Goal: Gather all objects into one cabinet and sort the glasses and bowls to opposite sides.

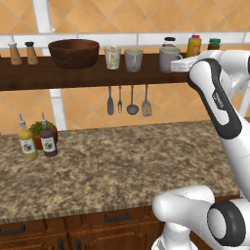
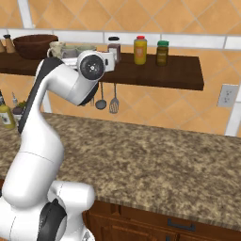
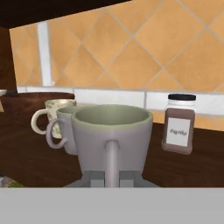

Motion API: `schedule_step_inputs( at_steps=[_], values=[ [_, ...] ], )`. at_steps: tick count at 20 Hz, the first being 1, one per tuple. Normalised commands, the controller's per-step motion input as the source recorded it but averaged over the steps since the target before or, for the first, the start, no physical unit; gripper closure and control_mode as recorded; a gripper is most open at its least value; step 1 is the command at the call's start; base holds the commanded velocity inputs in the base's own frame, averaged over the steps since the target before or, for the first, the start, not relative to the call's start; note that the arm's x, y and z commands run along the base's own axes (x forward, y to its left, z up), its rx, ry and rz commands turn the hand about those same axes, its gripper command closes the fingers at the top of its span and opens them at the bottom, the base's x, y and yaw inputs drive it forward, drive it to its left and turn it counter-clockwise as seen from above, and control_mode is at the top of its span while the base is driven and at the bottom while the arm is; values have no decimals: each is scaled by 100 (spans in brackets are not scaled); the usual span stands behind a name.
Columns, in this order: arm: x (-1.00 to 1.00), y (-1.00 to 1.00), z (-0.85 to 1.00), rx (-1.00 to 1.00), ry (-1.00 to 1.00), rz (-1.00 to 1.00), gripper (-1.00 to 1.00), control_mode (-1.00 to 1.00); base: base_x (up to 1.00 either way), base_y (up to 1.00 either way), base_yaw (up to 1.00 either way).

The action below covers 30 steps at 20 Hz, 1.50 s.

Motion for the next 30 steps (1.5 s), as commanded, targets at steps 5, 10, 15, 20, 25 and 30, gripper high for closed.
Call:
schedule_step_inputs(
  at_steps=[5, 10, 15, 20, 25, 30],
  values=[
    [15, 0, -10, 0, 3, 0, 100, -100, 0, 0, 0],
    [25, 0, -24, 0, 4, 1, 100, -100, 0, 0, 0],
    [34, 0, -8, 0, 0, 4, 100, -100, 0, 0, 0],
    [46, 2, -20, 0, 4, 5, 100, -100, 0, 0, 0],
    [54, 12, -42, -1, 8, 5, 100, -100, 0, 0, 0],
    [40, 5, -32, 0, 1, 5, 100, -100, 0, 0, 0]
  ],
)
